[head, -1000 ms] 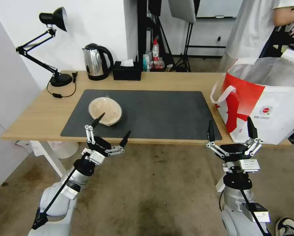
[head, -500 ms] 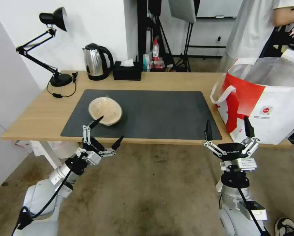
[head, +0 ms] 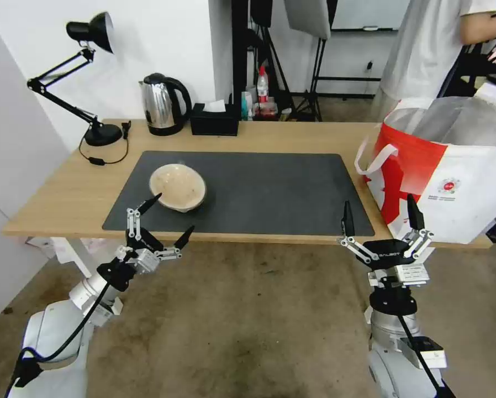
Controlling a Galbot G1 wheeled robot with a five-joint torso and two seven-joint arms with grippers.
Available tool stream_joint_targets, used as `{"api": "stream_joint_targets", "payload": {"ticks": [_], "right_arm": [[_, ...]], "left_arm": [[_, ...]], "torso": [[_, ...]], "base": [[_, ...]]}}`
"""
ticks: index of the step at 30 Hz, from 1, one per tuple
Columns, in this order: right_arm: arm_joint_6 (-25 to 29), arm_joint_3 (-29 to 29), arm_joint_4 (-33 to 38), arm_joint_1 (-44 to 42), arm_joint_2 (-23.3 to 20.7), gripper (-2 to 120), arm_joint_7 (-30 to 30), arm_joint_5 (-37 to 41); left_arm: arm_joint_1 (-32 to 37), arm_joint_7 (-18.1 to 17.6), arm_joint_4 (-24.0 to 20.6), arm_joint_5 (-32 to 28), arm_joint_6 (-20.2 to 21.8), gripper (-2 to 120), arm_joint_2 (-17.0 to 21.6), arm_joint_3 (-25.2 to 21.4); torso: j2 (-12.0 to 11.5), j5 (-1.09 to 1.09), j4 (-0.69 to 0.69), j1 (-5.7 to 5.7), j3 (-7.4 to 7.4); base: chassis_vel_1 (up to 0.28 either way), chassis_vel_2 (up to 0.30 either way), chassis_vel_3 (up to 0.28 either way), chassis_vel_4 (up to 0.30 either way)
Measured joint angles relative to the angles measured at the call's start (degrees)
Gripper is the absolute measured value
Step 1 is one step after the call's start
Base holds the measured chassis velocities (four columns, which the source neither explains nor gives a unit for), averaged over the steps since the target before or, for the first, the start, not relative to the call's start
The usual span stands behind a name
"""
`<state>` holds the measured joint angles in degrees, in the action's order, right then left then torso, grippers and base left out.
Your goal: Pick up the trash from the table and place it into the takeout bag.
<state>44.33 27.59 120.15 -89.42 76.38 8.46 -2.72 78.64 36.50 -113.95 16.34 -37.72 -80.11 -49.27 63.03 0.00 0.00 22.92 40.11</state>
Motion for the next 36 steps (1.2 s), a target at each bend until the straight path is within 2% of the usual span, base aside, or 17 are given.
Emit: {"api": "stream_joint_targets", "payload": {"ticks": [22,25,26,27,28,36], "right_arm": [[-0.85,-1.14,0.54,0.86,0.37,100,0.01,0.02],[-1.15,-1.31,0.55,1.25,0.44,100,0.01,0.03],[-1.35,-1.38,0.58,1.47,0.47,100,0.02,0.07],[-1.47,-1.53,0.58,1.58,0.50,100,0.02,0.09],[-1.48,-1.59,0.58,1.62,0.51,100,0.02,0.10],[-1.61,-1.73,0.36,1.84,0.51,100,0.01,0.12]], "left_arm": [[-0.84,-0.06,1.25,1.22,0.75,100,0.04,-0.16],[-1.78,0.43,3.34,2.37,0.59,100,0.04,-0.19],[-2.54,0.84,5.39,3.17,0.63,100,0.07,-0.35],[-2.87,0.93,6.19,3.39,0.61,100,0.10,-0.39],[-3.15,0.93,6.82,3.50,0.59,100,0.22,-0.57],[-3.85,0.94,8.15,3.58,0.52,100,0.42,-0.95]], "torso": [[0.01,0.00,0.00,0.00,0.00],[0.01,0.05,0.01,-0.01,-0.01],[0.00,-0.06,-0.01,0.00,0.01],[0.00,-0.06,-0.01,0.00,0.00],[-0.01,0.03,0.00,0.01,0.00],[-0.01,0.00,0.00,0.00,0.00]], "base": [[0.000,0.000,0.000,0.000],[0.000,0.000,0.000,0.000],[0.000,0.000,0.000,0.000],[0.000,0.000,0.000,0.000],[0.000,0.000,0.000,0.000],[0.000,0.000,0.000,0.000]]}}
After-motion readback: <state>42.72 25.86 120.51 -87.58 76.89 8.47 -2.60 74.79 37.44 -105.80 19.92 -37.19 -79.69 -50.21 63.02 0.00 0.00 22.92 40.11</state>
